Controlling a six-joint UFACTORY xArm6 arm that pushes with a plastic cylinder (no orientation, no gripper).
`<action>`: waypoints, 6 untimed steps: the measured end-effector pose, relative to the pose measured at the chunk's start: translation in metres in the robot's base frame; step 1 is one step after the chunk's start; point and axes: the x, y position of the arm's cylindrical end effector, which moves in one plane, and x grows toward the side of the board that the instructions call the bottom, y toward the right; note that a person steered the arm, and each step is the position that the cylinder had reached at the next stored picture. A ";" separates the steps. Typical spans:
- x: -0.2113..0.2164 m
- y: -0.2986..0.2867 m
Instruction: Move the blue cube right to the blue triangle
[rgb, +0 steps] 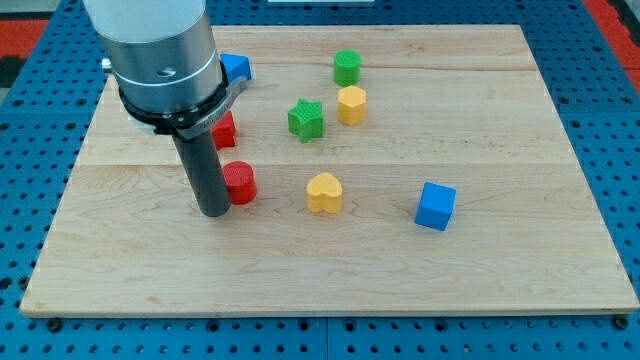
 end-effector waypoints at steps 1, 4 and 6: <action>0.006 0.005; 0.006 0.008; 0.030 0.117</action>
